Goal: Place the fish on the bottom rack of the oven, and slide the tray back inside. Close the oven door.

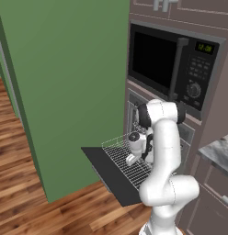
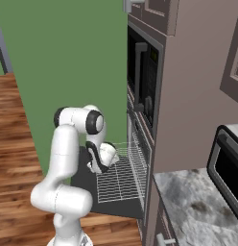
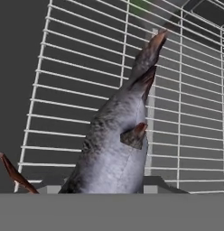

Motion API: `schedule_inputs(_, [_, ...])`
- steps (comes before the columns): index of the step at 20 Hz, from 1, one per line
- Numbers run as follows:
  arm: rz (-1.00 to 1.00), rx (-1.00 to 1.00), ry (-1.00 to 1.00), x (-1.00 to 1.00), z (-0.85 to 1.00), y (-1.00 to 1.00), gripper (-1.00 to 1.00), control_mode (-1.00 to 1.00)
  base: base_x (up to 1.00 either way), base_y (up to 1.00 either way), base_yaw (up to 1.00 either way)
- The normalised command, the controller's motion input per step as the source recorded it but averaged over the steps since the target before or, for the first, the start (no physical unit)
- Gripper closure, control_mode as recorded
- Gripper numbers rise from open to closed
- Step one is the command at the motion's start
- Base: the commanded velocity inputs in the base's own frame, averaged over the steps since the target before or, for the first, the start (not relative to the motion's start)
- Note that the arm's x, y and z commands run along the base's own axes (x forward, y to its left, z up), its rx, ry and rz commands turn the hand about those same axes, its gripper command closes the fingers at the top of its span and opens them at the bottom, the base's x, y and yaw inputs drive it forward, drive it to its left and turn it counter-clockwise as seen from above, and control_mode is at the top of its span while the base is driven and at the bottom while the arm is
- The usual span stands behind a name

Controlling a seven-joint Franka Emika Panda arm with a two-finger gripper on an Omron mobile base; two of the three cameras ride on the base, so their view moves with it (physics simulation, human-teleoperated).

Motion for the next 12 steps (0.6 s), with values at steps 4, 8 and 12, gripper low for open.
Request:
schedule_inputs(4, [-0.01,0.00,0.00,0.29,-0.52,0.00,1.00,-1.00,0.00,0.00,0.00])
schedule_inputs(8, [0.00,0.00,0.00,0.28,-0.50,0.00,1.00,-1.00,0.00,0.00,0.00])
schedule_inputs(12, [0.00,0.00,0.00,0.36,-0.50,0.00,1.00,-1.00,0.00,0.00,0.00])
